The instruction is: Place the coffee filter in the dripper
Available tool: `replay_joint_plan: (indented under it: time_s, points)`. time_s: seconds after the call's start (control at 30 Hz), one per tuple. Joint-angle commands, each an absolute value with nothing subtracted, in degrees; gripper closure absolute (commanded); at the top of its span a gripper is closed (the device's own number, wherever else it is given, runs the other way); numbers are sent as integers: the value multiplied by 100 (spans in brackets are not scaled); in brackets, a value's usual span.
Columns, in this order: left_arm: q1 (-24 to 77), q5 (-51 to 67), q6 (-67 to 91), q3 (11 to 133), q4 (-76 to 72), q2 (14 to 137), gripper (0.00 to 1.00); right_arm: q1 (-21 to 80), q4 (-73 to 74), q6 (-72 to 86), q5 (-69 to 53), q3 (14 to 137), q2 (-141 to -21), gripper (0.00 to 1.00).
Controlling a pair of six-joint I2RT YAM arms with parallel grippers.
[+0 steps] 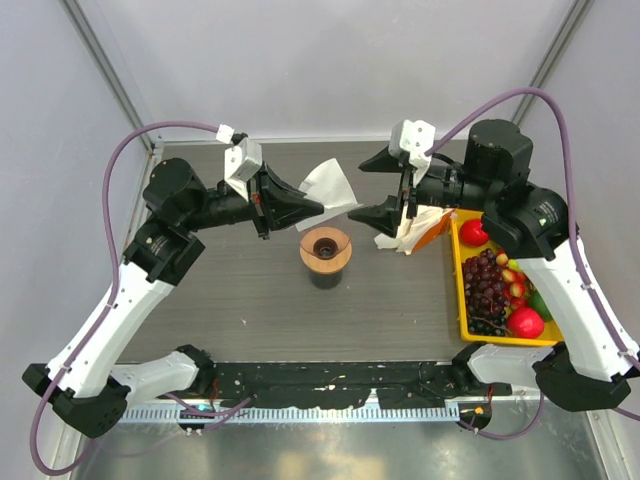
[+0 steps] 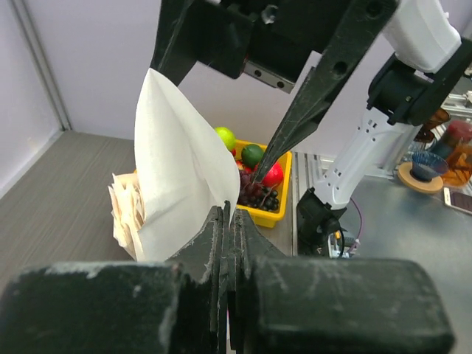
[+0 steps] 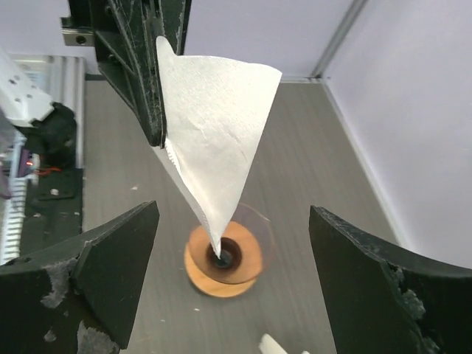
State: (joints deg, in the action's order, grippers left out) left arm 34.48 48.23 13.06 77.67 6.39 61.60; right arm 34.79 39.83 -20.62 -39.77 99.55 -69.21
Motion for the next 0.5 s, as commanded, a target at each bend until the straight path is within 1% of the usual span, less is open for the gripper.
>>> replay_joint_plan:
  time_s: [0.0, 0.1, 0.27, 0.33, 0.43, 0.47]
  points:
    - [3445, 4421, 1765, 7796, 299, 6161, 100, 3857, 4973, -3189, -2945, 10564, -7172, 8]
    - [3463, 4675, 1977, 7866, 150, 6266, 100, 4297, 5150, -3743, -2278, 10556, -7277, 6]
    - [3498, 5001, 2083, 7954, 70, 6372, 100, 4587, 5133, -3955, -2004, 10713, -7514, 5]
    - [3516, 4983, 2092, 7954, 70, 6363, 100, 4649, 5133, -4060, -1995, 10775, -7602, 8]
    - [3533, 5045, 2127, 7937, 35, 6363, 100, 4719, 5124, -4139, -2065, 10802, -7690, 20]
    - [3533, 5054, 2136, 7945, 35, 6381, 100, 4711, 5124, -4166, -2100, 10793, -7690, 22]
